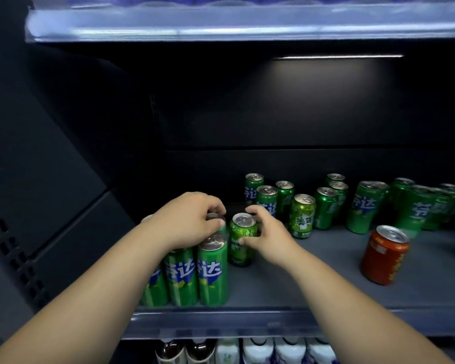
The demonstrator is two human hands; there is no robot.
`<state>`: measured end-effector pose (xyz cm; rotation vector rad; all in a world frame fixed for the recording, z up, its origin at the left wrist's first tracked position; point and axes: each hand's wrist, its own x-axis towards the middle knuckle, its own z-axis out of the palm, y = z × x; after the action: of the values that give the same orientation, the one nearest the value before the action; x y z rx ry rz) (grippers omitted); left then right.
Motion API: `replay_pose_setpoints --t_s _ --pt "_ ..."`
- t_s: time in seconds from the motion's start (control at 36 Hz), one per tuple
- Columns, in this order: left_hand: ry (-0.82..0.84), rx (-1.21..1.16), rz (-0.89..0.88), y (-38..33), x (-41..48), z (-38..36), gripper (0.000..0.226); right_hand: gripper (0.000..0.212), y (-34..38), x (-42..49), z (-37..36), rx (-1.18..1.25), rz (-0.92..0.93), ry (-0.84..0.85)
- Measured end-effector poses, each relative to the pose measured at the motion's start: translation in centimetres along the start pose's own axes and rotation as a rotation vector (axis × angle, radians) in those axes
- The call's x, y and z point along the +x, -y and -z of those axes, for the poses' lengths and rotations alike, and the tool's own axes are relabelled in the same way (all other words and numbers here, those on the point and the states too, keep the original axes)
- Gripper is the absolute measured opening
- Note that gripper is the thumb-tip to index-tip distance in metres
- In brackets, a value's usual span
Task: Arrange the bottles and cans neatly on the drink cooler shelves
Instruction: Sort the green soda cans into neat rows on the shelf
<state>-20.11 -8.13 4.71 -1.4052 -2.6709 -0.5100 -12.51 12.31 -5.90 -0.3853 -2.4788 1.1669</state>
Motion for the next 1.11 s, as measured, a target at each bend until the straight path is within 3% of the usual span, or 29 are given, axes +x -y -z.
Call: replay_pose_setpoints --t_s 0.19,0.33,0.42,0.5,0.58,0.72,0.78,0.94,1.11 --pt "-0.032 0.071 -0.079 -6.0 1.9 -1.7 0.035 0.077 -3.4 -3.0 6.7 -0.057 -0.085 -0.046" --pt "0.005 0.028 -0.058 -10.5 3.3 -6.0 0.060 0.086 -4.9 -5.6 11.3 -0.157 -0.123 -0.022" --pt "0.060 -0.102 0.039 -12.4 4.3 -9.7 0.087 0.088 -4.4 -6.9 14.0 -0.248 -0.051 -0.013" --pt "0.093 -0.265 0.137 -13.3 5.0 -13.2 0.103 0.068 -3.8 -8.6 17.1 -0.279 0.105 -0.148" --pt "0.090 -0.438 0.179 -14.2 5.3 -15.8 0.103 0.059 -4.8 -10.5 19.8 -0.347 0.168 -0.291" --pt "-0.090 -0.472 0.215 -15.6 5.6 -17.9 0.084 0.100 -9.6 -11.9 20.9 -0.155 -0.152 -0.229" --pt "-0.104 -0.459 0.225 -15.9 5.9 -18.3 0.085 0.108 -11.5 -12.0 20.4 -0.041 -0.230 -0.206" --pt "-0.134 -0.407 0.237 -17.4 6.9 -19.8 0.091 0.081 -15.9 -12.8 19.3 0.055 -0.276 -0.225" --pt "-0.142 -0.449 0.226 -20.3 9.0 -21.2 0.092 0.072 -17.1 -13.1 20.7 0.026 -0.271 -0.287"
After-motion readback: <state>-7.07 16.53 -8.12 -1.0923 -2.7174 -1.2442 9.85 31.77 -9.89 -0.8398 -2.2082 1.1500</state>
